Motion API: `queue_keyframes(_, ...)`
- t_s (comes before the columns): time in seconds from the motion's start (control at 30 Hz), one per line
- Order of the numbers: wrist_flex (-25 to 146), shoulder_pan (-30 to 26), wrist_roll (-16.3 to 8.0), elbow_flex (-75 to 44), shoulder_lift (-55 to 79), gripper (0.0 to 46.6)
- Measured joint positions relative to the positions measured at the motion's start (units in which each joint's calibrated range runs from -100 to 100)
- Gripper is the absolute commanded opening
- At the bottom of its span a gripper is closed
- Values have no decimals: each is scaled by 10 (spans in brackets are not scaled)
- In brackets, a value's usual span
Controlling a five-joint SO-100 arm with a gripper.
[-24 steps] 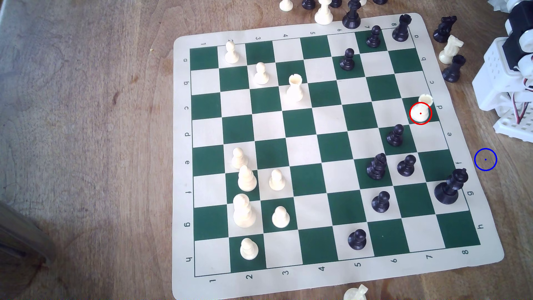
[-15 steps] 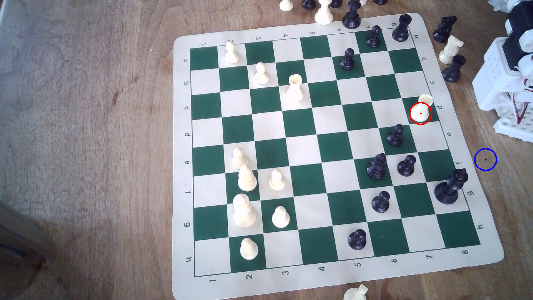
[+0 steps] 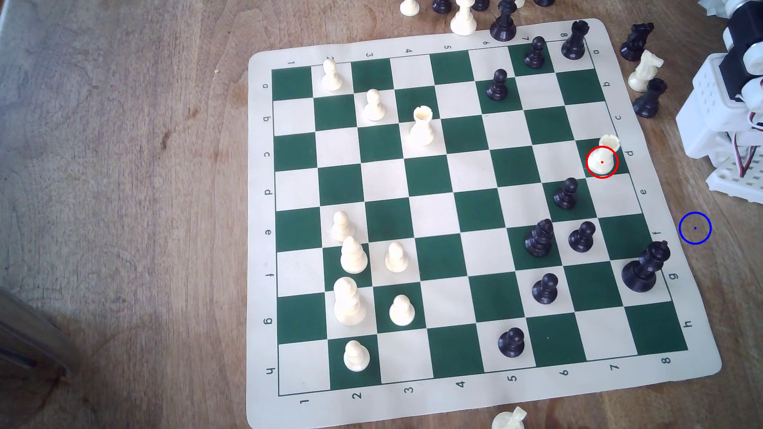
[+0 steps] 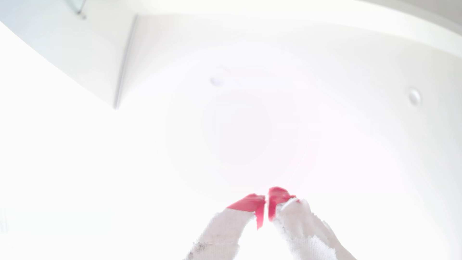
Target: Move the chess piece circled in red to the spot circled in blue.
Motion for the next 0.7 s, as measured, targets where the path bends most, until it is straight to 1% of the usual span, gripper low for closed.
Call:
queue_keyframes(0.33,1,0,0,0,0,2)
queue_keyframes(0.43,73,0,0,0,0,2)
queue_keyframes(0.47,104,0,0,0,0,2)
queue_keyframes(0.5,184,0,10,0,0,2)
queue_keyframes(0.57,279,-7,21,0,0,2)
queue_keyframes(0.63,392,-10,41,0,0,2)
queue_keyframes(0.67,500,-10,47,0,0,2)
queue_keyframes(0.7,584,-7,46,0,3,2)
